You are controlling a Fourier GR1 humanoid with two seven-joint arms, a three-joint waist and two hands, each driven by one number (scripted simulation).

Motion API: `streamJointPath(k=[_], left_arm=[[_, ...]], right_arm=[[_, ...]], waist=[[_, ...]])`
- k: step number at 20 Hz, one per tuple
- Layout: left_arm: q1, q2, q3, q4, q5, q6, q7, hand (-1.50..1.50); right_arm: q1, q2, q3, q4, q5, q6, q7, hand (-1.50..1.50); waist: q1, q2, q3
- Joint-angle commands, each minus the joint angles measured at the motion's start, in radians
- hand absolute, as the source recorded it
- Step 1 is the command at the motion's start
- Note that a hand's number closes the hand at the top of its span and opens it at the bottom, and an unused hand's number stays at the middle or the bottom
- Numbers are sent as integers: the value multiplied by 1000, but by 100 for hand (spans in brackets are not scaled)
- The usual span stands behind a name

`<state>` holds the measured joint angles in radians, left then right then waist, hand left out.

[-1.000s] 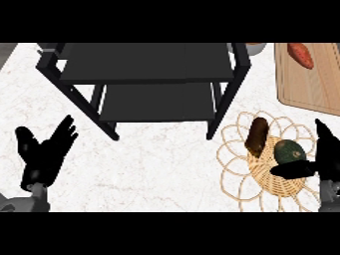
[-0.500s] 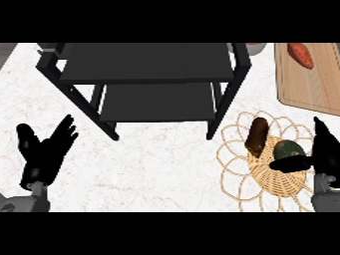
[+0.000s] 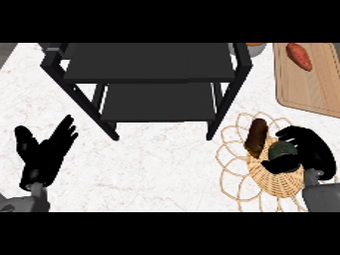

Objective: Pick the squash from the placemat and place it in the tiered shelf

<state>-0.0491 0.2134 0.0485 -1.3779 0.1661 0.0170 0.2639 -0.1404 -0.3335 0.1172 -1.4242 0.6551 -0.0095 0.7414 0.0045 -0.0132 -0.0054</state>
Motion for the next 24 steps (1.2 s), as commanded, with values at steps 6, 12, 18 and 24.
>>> streamJointPath(k=[6, 12, 18, 24], left_arm=[[1, 5, 22, 51, -2, -24, 11, 0], [-9, -32, -53, 9, -28, -29, 26, 0], [-34, -39, -55, 30, -34, -16, 46, 0], [-26, -32, -29, 58, -35, -7, 23, 0]], right_arm=[[-7, 121, 129, -61, 65, -4, -54, 150], [-146, 325, 504, -84, 90, 83, 26, 150], [-231, 328, 698, -241, 137, -54, 199, 150], [-478, 332, 836, -422, 226, -124, 523, 150]], waist=[[-3, 13, 5], [120, 20, 4], [82, 10, 4], [38, -5, 0]])
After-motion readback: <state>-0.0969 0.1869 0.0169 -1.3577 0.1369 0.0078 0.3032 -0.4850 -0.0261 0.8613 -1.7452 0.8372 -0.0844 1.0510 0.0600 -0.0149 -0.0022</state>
